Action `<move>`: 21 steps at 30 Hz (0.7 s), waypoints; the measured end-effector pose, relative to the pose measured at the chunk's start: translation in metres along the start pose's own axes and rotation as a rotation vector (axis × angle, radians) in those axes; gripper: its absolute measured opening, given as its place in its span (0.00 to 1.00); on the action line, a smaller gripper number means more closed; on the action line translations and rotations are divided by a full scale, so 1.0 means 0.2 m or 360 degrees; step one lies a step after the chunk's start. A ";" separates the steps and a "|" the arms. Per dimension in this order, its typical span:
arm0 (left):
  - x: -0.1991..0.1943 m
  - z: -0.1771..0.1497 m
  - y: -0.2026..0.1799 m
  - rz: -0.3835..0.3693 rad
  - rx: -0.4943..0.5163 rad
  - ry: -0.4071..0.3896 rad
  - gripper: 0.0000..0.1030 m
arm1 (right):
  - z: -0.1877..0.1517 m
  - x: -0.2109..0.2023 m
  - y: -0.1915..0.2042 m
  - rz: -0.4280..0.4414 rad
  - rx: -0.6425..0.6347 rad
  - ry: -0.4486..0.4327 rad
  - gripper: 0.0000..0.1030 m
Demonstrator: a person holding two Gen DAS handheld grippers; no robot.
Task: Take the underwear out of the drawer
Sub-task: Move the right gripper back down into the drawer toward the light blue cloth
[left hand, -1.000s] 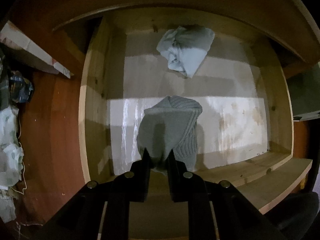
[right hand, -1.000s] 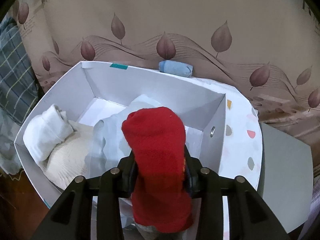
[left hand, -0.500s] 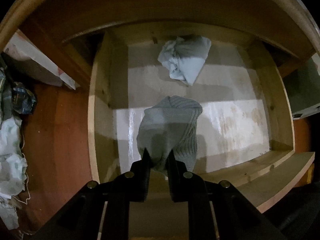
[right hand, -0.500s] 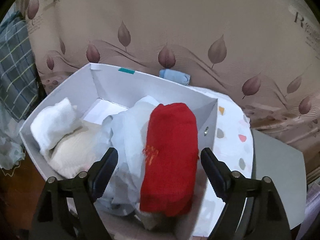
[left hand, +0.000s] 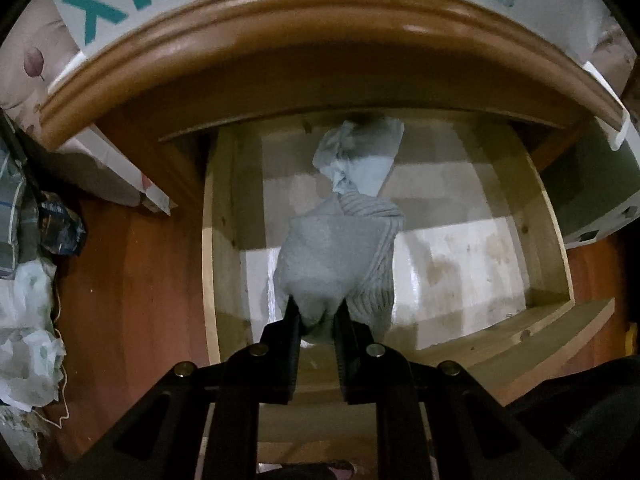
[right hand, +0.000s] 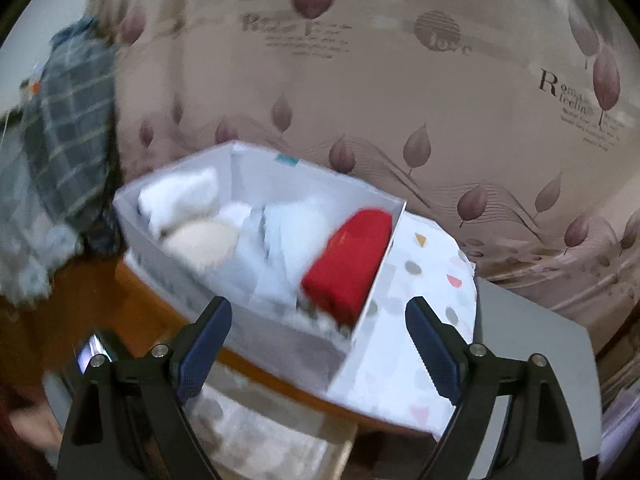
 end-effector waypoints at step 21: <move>-0.11 -0.03 0.05 0.0029 0.0003 -0.0075 0.15 | -0.84 0.30 0.28 -0.0060 -0.1025 0.0264 0.60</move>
Point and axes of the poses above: each gripper's, at about its wrist camera, not at the fingertips, and x roughly the way its jaws point, y to its left, z to its top, the point moved 1 cm from there along x, roughly the way its jaws point, and after that the axes turned 11 degrees about x, right-handed, at the moved point
